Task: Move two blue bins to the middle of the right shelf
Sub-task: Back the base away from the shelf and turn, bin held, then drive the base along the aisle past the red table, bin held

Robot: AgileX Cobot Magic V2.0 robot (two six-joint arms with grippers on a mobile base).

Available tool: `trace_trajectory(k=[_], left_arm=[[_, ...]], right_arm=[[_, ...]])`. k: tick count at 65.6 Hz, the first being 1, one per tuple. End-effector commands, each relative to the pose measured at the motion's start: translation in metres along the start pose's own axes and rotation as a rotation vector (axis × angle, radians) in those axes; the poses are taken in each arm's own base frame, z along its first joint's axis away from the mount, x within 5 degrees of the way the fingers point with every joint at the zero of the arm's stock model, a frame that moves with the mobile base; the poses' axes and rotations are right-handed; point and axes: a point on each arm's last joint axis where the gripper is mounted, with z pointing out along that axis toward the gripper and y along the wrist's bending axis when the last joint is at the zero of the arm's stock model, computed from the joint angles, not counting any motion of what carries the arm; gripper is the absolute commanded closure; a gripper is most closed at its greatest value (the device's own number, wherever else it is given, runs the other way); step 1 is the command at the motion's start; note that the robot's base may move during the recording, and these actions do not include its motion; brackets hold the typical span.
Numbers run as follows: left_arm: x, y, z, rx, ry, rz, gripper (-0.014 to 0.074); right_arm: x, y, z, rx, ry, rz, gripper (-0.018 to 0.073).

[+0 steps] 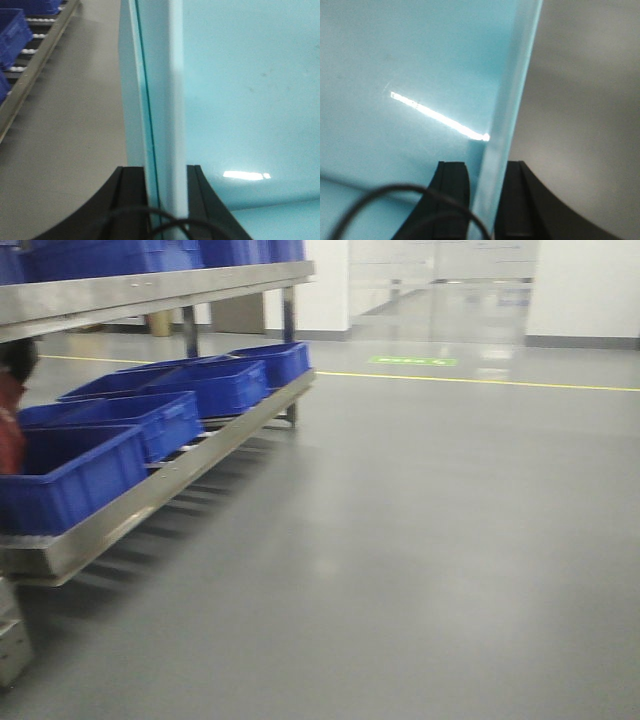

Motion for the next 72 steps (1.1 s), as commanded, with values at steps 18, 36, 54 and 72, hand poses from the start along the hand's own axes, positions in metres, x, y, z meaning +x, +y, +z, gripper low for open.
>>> trace_trajectory(k=[18, 36, 54, 72], left_arm=[[-0.0189, -0.0105, -0.0177, 0.095, -0.18, -0.029, 0.0707], [-0.0189, -0.0105, -0.0177, 0.095, -0.18, -0.029, 0.0707], [-0.0189, -0.0105, -0.0177, 0.095, -0.18, -0.029, 0.0707], [-0.0189, -0.0105, -0.0177, 0.095, -0.18, -0.029, 0.0707]], right_arm=[[-0.0068, 0.0068, -0.0073, -0.052, -0.072, -0.004, 0.0712], [-0.0068, 0.0068, -0.0073, -0.052, -0.072, -0.004, 0.0712], [-0.0068, 0.0068, -0.0073, -0.052, -0.072, -0.004, 0.0712], [-0.0068, 0.0068, -0.0073, -0.052, -0.072, -0.004, 0.0712]])
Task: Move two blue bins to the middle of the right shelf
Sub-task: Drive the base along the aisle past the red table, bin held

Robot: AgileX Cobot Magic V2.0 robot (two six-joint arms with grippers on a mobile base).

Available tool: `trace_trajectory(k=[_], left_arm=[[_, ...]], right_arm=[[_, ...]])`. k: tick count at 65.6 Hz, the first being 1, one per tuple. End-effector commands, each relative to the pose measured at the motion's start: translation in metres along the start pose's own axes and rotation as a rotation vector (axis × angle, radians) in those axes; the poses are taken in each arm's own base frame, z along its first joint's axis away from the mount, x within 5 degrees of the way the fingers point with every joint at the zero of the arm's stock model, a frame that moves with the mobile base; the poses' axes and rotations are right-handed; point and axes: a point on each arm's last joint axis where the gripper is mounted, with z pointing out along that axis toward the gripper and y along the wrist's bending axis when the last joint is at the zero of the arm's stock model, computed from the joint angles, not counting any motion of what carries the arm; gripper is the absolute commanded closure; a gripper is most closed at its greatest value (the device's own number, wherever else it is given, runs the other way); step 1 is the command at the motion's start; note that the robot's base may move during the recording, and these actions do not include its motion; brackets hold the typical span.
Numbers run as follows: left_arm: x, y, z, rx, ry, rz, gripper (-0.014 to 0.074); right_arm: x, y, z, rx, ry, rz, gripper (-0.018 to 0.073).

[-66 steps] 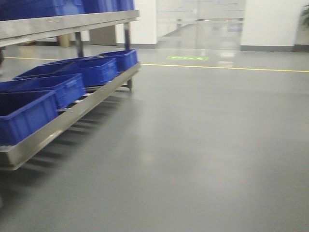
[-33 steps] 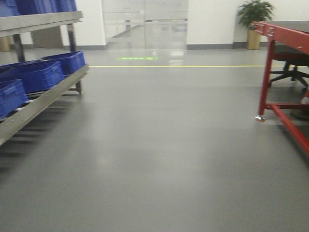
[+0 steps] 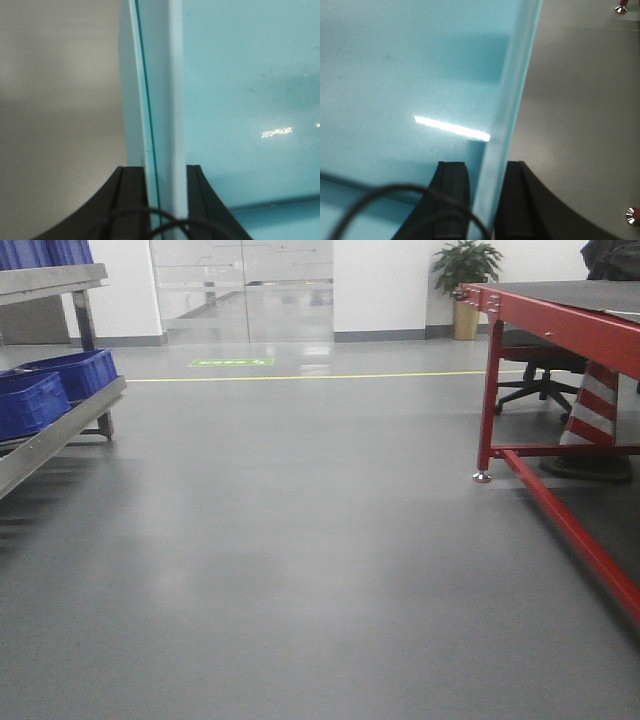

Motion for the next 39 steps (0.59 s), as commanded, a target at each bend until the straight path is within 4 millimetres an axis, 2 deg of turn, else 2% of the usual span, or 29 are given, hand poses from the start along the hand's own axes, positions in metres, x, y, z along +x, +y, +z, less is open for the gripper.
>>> trace_trajectory(k=[1, 39], left_arm=[[-0.0189, -0.0105, -0.0177, 0.095, -0.18, -0.029, 0.0707], [-0.0189, -0.0105, -0.0177, 0.095, -0.18, -0.029, 0.0707]], right_arm=[[-0.007, 0.0068, -0.0073, -0.052, -0.074, -0.004, 0.0712], [-0.007, 0.0068, -0.0073, -0.052, -0.074, -0.004, 0.0712]])
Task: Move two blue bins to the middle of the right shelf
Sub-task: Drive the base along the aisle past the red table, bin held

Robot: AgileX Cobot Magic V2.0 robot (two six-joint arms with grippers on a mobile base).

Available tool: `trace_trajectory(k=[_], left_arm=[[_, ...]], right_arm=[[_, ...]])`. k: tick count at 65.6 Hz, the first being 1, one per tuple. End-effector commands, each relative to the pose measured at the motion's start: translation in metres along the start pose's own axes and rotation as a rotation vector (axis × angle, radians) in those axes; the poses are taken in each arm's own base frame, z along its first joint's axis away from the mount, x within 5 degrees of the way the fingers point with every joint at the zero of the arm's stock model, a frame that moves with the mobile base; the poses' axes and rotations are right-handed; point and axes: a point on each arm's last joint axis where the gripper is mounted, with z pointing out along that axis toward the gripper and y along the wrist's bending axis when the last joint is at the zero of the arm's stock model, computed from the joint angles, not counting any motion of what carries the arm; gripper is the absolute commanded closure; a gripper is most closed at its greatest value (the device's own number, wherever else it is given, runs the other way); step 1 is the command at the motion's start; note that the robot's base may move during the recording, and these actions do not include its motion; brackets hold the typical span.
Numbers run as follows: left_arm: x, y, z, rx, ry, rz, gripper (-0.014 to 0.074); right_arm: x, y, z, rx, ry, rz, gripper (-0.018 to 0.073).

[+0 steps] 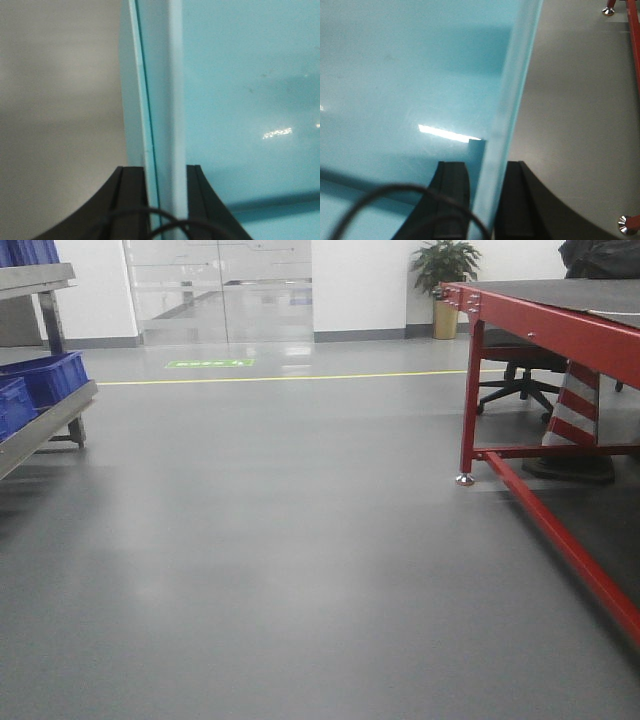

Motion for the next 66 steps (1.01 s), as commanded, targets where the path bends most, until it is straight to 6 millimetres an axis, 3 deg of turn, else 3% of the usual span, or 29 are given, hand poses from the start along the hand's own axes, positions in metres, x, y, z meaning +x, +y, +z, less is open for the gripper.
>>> trace_trajectory(k=[1, 66], left_arm=[[-0.0189, -0.0105, -0.0177, 0.095, -0.18, -0.029, 0.0707], [-0.019, -0.0102, -0.0177, 0.092, -0.181, -0.027, 0.0707]], right_arm=[[-0.0074, 0.0069, -0.0073, -0.052, -0.079, -0.004, 0.0712], [-0.0074, 0.0069, -0.0073, -0.052, -0.079, -0.004, 0.0712]])
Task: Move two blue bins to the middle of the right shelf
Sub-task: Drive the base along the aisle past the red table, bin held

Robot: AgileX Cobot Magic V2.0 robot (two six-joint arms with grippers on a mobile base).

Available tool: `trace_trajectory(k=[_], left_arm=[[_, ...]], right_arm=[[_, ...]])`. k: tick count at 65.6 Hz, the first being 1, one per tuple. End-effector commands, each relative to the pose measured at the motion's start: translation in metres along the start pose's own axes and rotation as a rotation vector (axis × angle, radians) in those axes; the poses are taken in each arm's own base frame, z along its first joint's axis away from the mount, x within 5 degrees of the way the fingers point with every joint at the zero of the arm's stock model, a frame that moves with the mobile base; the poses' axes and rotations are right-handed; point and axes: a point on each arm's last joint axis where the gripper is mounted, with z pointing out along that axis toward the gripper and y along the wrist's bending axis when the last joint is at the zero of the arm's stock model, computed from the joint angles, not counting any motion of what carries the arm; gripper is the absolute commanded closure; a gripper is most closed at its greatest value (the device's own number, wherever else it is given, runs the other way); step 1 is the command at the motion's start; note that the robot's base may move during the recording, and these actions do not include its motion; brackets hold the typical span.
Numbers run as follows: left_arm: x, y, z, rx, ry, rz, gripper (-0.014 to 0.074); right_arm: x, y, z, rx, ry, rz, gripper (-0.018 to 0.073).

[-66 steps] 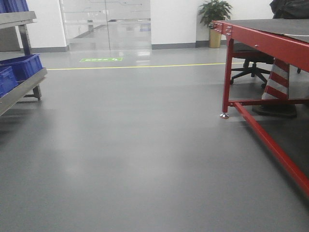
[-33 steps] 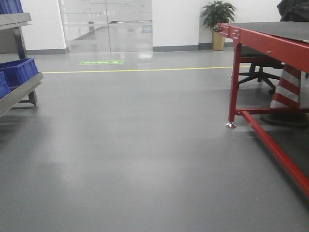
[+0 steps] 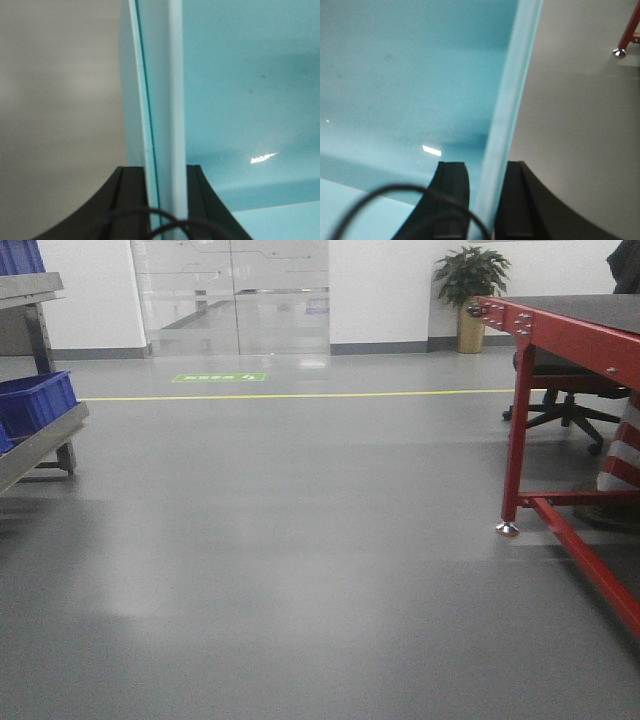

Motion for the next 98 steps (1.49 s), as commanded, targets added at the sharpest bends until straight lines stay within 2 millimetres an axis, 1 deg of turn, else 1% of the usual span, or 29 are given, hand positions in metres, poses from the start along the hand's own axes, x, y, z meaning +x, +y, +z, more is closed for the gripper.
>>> trace_trajectory(k=[1, 24, 98], left_arm=[[-0.0191, -0.0102, -0.0177, 0.092, -0.183, -0.027, 0.0707], [-0.0195, -0.0079, -0.0176, 0.065, -0.188, -0.007, 0.0707], [-0.0195, -0.0079, -0.0176, 0.065, -0.188, -0.007, 0.0707]], right_arm=[[-0.0074, 0.0069, -0.0073, -0.053, -0.079, -0.006, 0.0712], [-0.0074, 0.0069, -0.0073, -0.053, -0.079, -0.006, 0.0712], [-0.008, 0.007, -0.0074, -0.053, -0.086, -0.006, 0.0712]])
